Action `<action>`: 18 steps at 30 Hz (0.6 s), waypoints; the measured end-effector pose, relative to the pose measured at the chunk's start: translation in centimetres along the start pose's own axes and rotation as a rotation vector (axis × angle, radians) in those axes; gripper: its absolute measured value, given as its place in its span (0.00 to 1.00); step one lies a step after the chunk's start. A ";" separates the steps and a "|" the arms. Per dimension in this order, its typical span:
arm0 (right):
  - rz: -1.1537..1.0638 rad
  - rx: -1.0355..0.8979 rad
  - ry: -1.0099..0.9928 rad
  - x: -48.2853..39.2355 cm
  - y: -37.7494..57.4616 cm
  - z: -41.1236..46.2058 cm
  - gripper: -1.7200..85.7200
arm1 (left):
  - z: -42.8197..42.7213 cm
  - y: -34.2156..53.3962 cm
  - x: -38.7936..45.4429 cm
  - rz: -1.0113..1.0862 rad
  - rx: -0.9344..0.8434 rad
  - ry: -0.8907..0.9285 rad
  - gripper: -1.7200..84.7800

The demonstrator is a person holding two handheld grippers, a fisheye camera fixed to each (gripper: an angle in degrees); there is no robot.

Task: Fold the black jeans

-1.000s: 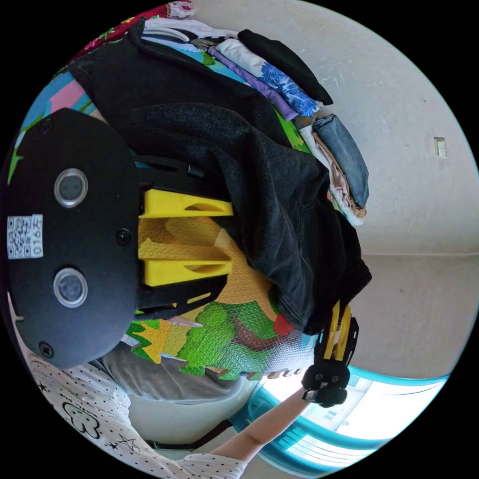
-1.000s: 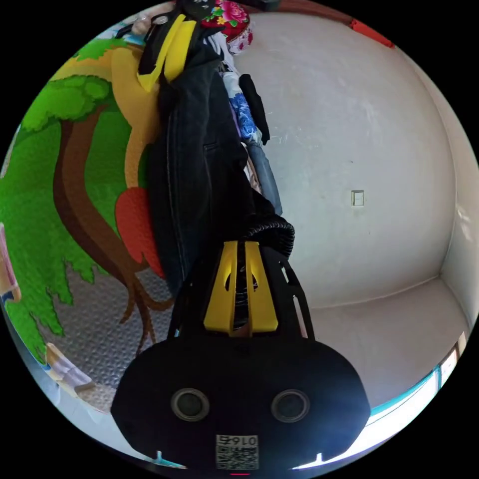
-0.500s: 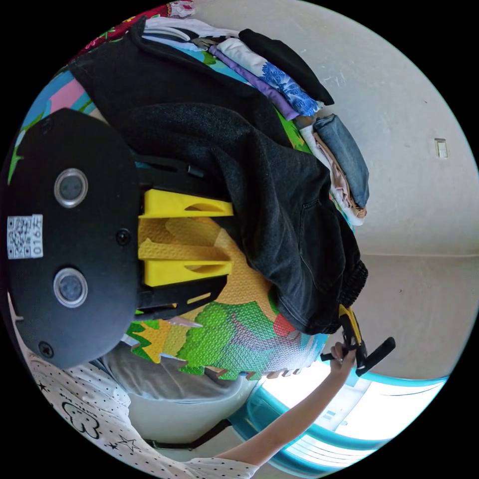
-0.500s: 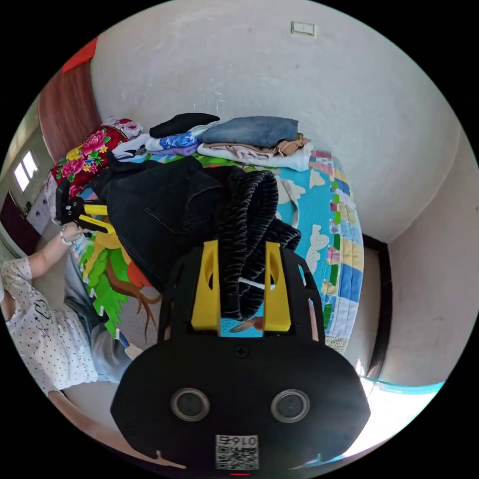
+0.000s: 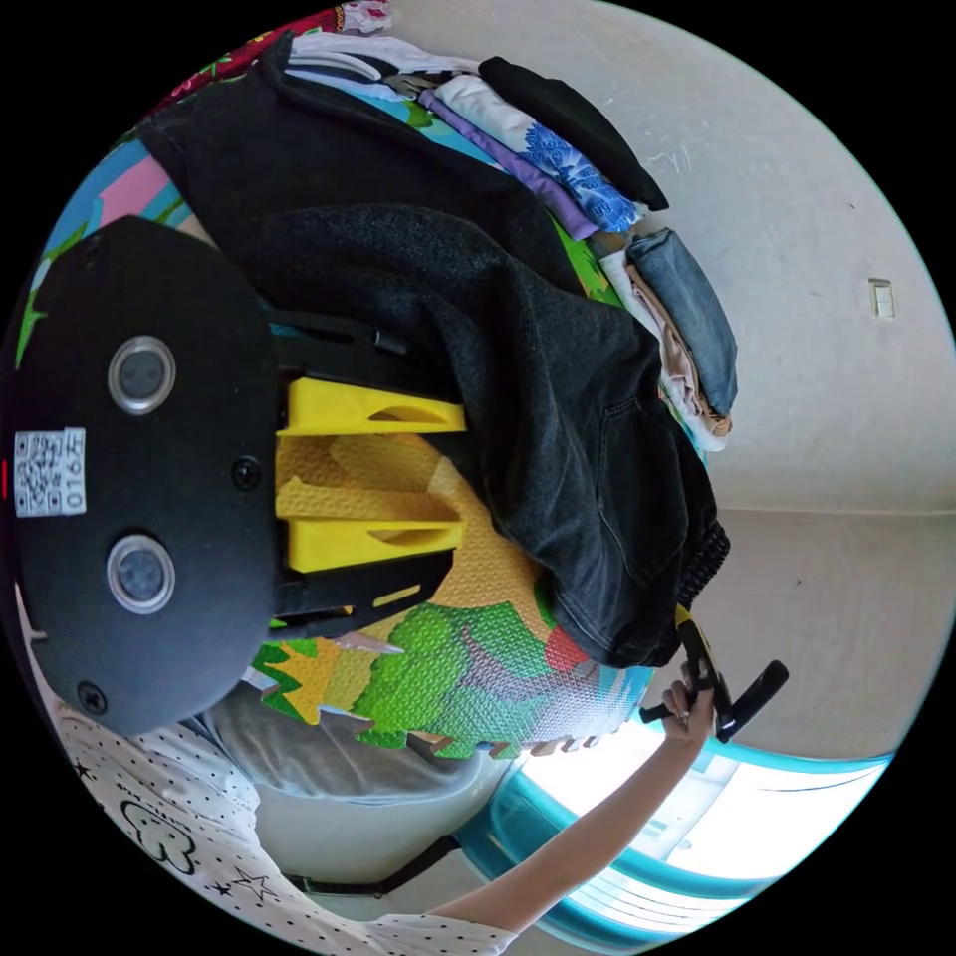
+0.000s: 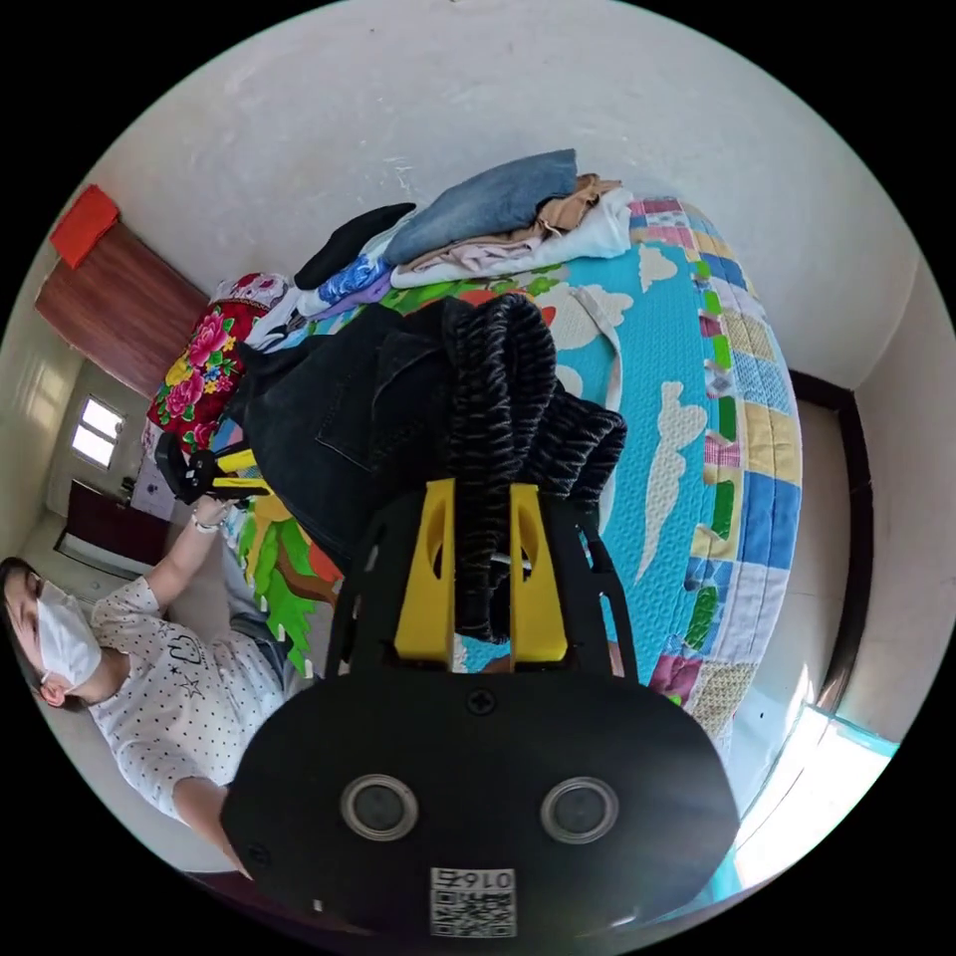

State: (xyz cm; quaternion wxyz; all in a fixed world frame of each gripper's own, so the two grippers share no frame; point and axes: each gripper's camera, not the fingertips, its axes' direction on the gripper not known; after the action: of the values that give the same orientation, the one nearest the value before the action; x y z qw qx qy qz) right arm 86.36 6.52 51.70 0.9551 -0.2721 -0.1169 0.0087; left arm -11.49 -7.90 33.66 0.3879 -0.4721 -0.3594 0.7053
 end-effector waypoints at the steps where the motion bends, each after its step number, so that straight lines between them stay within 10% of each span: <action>1: -0.020 0.030 0.046 -1.1 0.4 -0.3 0.10 | -0.1 -0.1 0.0 0.000 0.000 0.000 0.16; 10: -0.135 0.262 -0.165 -9.0 3.8 -6.9 0.03 | -1.2 -1.0 0.7 0.000 0.001 0.000 0.16; 18: -0.765 0.004 0.604 -30.8 9.6 2.3 0.03 | -3.2 -1.5 2.0 0.019 0.030 -0.029 0.15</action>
State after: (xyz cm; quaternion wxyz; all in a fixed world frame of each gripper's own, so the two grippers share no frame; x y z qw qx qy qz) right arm 56.34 13.37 41.86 0.8816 -0.1980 0.0739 -0.4220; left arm -8.70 -5.02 33.25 0.3827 -0.4593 -0.3500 0.7212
